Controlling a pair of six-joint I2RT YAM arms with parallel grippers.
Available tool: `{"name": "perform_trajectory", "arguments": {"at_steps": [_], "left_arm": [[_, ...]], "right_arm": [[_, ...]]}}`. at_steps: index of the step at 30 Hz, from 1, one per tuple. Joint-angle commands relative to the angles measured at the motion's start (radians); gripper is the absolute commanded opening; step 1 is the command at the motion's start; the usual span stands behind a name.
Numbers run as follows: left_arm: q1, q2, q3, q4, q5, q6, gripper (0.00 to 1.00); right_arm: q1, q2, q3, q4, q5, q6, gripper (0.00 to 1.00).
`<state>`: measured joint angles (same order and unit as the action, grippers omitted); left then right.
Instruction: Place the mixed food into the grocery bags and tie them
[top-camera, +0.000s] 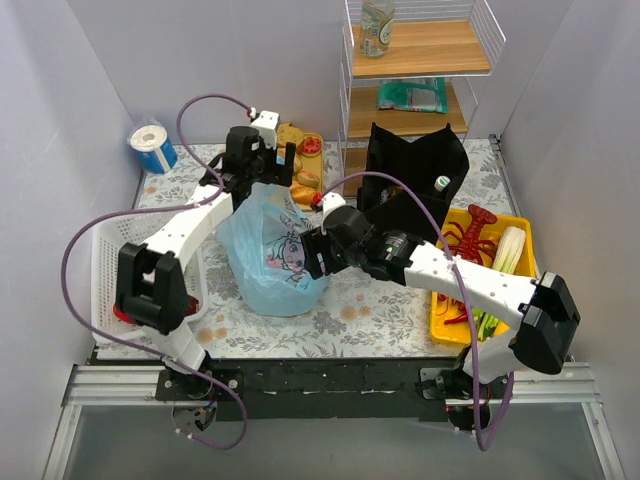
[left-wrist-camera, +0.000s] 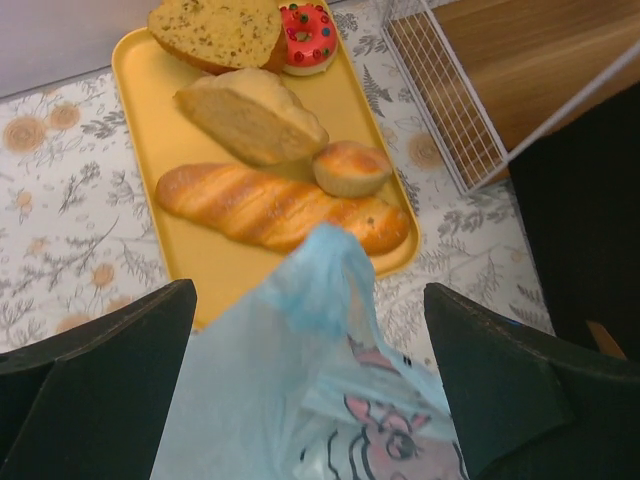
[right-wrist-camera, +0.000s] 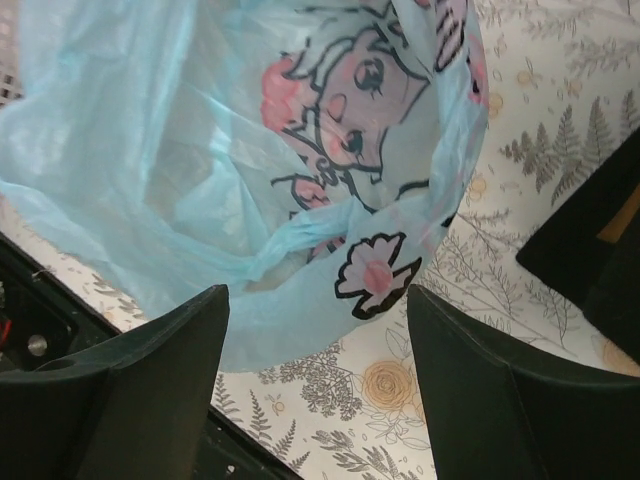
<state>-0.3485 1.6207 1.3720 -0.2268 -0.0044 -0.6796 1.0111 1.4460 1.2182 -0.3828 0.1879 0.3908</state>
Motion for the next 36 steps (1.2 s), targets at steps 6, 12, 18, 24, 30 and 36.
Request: {"name": "perform_trajectory", "arguments": {"at_steps": [6,12,18,24,30,36], "left_arm": [[0.003,0.173,0.159,-0.045,0.041,0.034,0.85],[0.003,0.130,0.073,-0.040,0.063,0.020,0.54],[0.005,-0.007,-0.034,-0.045,-0.052,-0.040,0.04],[0.006,-0.290,-0.232,-0.020,-0.135,-0.161,0.00],[0.011,-0.559,-0.479,0.154,-0.066,-0.163,0.00],[0.011,-0.657,-0.603,0.222,-0.059,-0.163,0.00]], "right_arm": [[0.006,0.030,-0.126,0.090,0.099,0.121,0.80],[-0.011,0.112,-0.163,0.163,0.122,0.126,0.79],[-0.037,0.185,-0.125,0.159,0.139,0.030,0.21],[-0.055,0.217,0.119,0.041,0.324,-0.134,0.12],[-0.106,0.272,0.244,0.058,0.297,-0.262,0.15],[-0.123,0.271,0.291,0.047,0.211,-0.300,0.47]]}}
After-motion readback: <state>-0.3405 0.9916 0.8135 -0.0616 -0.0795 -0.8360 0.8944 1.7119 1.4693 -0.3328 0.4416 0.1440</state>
